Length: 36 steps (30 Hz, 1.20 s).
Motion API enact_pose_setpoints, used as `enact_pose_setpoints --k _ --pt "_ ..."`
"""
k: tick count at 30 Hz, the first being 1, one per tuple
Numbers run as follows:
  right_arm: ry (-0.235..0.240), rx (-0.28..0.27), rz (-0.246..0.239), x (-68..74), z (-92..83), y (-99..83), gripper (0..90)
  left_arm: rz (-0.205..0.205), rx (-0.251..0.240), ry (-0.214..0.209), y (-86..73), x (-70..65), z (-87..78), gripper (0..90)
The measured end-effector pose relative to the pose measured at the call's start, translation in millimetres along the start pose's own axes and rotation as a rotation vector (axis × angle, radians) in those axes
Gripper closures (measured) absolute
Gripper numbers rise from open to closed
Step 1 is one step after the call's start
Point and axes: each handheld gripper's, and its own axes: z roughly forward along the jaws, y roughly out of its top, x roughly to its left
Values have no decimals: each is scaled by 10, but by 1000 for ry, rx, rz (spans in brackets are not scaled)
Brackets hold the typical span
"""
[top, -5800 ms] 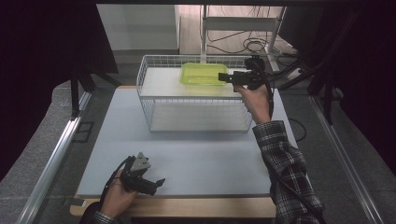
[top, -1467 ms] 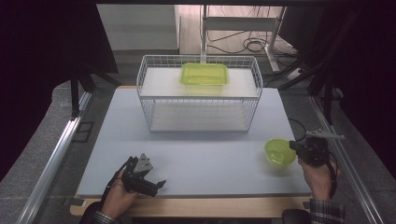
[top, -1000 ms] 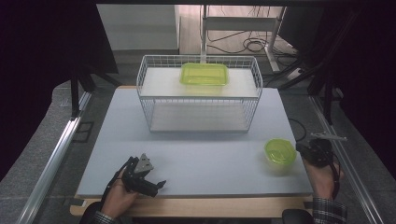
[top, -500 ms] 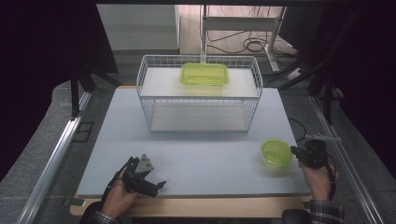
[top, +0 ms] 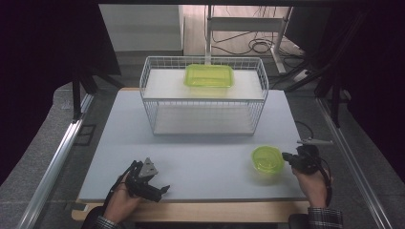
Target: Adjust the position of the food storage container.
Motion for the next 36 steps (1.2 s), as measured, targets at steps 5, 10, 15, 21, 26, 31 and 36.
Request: enact_pose_setpoints --k 5,10,15,21,26,31,36 --pt "40 14 -20 125 32 9 888 9 9 2 1 -12 11 5" --pt "18 29 -26 94 -10 -19 876 11 10 2 1 -14 12 5" --pt "27 74 -13 76 -10 -139 878 8 7 5 3 -12 7 5" --pt "83 97 -8 146 27 -218 878 10 8 6 4 -15 9 6" --pt "134 103 2 226 93 -225 881 8 8 6 4 -14 12 5" --pt "181 113 -10 350 159 -211 881 9 10 5 5 -17 16 5" --pt "223 113 -39 515 240 -175 881 10 13 3 5 -20 22 5"
